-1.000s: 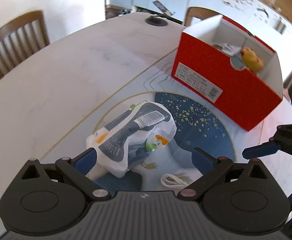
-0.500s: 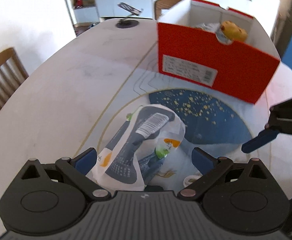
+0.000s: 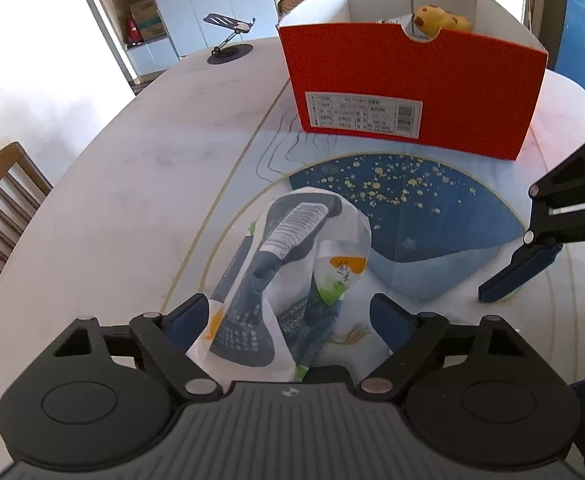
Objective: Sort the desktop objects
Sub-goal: 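Grasp the white USB cable with right tool while left tool grasps the white-grey bag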
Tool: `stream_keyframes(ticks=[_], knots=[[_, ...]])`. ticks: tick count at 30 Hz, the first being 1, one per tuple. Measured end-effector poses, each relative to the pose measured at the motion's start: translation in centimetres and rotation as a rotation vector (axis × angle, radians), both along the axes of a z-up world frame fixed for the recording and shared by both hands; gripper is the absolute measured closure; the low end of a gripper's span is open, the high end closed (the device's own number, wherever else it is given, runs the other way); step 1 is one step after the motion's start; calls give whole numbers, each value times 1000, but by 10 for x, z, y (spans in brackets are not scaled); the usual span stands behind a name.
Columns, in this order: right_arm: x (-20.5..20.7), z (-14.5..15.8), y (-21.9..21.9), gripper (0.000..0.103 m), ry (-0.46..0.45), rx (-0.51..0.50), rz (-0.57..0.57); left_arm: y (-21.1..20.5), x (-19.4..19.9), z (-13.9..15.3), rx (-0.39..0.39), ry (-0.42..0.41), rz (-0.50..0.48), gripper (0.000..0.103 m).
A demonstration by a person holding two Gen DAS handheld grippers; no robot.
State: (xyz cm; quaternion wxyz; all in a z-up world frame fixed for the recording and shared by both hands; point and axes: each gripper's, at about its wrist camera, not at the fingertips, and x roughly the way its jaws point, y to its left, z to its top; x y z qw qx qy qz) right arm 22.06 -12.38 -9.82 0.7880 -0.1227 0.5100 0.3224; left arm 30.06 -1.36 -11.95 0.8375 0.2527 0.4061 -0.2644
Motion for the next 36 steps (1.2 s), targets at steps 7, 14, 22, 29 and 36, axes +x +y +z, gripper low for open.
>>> stream_keyframes(ticks=[7, 14, 22, 29, 36], knots=[[-1, -1, 8, 57, -56, -35, 23, -1, 1, -5, 13, -6, 5, 33], [-7, -2, 15, 69, -103, -77, 60, -3, 2, -6, 22, -13, 15, 44], [0, -1, 11, 86, -86, -66, 38, -5, 1, -4, 22, 1, 44, 52], [9, -1, -5, 86, -24, -25, -40, -3, -2, 2, -13, 41, 100, 65], [16, 1, -33, 86, 48, 10, -139, -5, -11, 6, -50, 76, 147, 70]])
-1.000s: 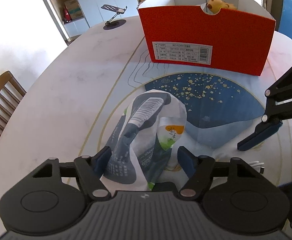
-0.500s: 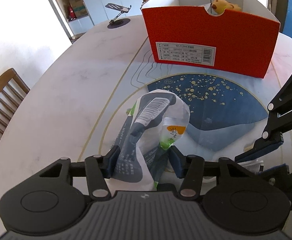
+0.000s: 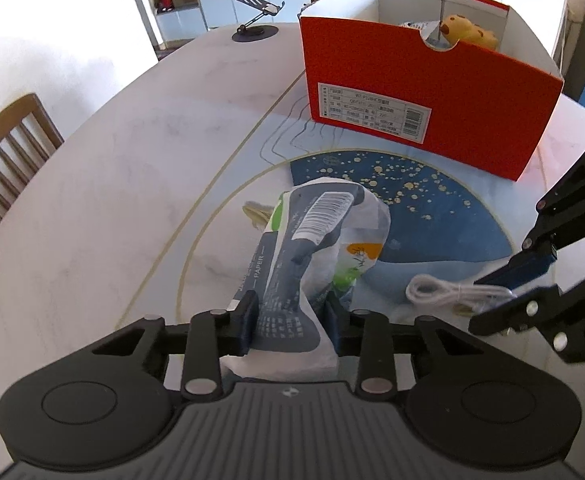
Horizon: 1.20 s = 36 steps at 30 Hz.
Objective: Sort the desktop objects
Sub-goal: 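Grasp the white USB cable with right tool while left tool grasps the white-grey bag, then carry the USB cable and white-grey bag down into the red shoebox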
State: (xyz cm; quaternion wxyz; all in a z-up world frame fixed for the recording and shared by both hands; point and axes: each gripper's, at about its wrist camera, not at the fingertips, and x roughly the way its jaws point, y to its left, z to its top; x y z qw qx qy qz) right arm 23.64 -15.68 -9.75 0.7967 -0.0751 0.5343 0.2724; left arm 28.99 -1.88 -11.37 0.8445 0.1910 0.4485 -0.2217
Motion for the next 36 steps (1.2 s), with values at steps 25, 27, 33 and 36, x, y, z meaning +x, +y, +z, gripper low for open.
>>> stream_keyframes(ticks=[25, 27, 33, 36], knots=[[-18, 32, -60, 93, -2, 102, -128, -13, -62, 23, -247, 162, 299, 74], [-20, 34, -63, 93, -8, 101, -132, -12, -66, 25, -258, 161, 317, 74], [-25, 41, -73, 93, -28, 128, -145, -13, -78, 37, -282, 146, 337, 74], [-27, 48, -78, 93, -43, 146, -149, -16, -82, 44, -292, 139, 343, 74]])
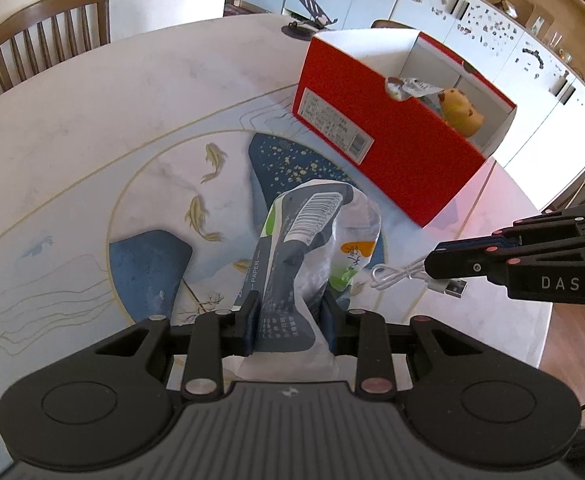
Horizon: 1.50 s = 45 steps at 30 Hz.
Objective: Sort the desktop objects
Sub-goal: 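Carry the USB cable and white-grey bag down into the red shoebox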
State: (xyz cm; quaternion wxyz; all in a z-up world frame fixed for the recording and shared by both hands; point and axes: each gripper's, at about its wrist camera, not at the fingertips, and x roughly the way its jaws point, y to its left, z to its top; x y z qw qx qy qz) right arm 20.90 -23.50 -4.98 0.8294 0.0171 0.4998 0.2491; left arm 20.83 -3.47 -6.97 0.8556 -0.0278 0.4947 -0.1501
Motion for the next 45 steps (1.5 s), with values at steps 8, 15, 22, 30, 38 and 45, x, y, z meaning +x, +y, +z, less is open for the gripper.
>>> stream_keyframes(ticks=[8, 15, 22, 30, 38, 45], knots=[[-2, 28, -14, 93, -56, 38, -15, -11, -6, 19, 7, -12, -9, 74], [0, 56, -32, 93, -116, 75, -42, -25, -3, 45, -2, -36, -18, 74], [7, 76, -54, 93, -174, 89, -71, -46, 4, 67, 2, -88, -58, 74], [19, 92, -78, 93, -237, 87, -97, -72, 18, 86, 26, -131, -102, 74], [32, 96, -105, 93, -261, 83, -123, -104, 33, 95, 58, -157, -145, 74], [46, 95, -127, 93, -269, 76, -140, -130, 51, 97, 91, -161, -179, 74]])
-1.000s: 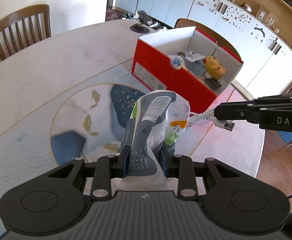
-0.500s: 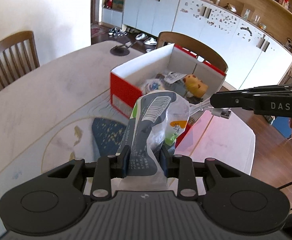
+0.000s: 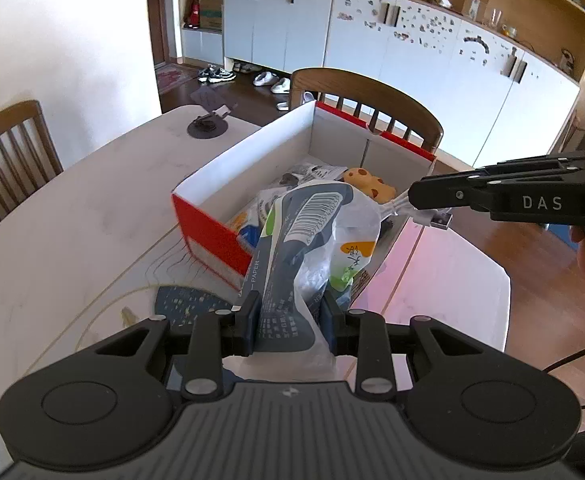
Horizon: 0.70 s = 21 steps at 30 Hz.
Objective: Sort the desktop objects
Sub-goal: 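Carry the USB cable and white-grey bag down into the red shoebox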
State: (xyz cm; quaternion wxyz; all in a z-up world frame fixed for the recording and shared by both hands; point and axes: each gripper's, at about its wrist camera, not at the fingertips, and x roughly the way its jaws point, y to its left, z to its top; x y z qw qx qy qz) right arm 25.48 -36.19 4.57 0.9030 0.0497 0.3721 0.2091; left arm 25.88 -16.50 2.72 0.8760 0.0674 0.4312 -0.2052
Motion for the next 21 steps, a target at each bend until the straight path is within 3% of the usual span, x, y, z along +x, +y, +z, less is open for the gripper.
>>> stream_keyframes(ticks=[21], knots=[[51, -17, -34, 93, 35, -58, 9, -64, 68, -14, 147, -6, -67, 74]])
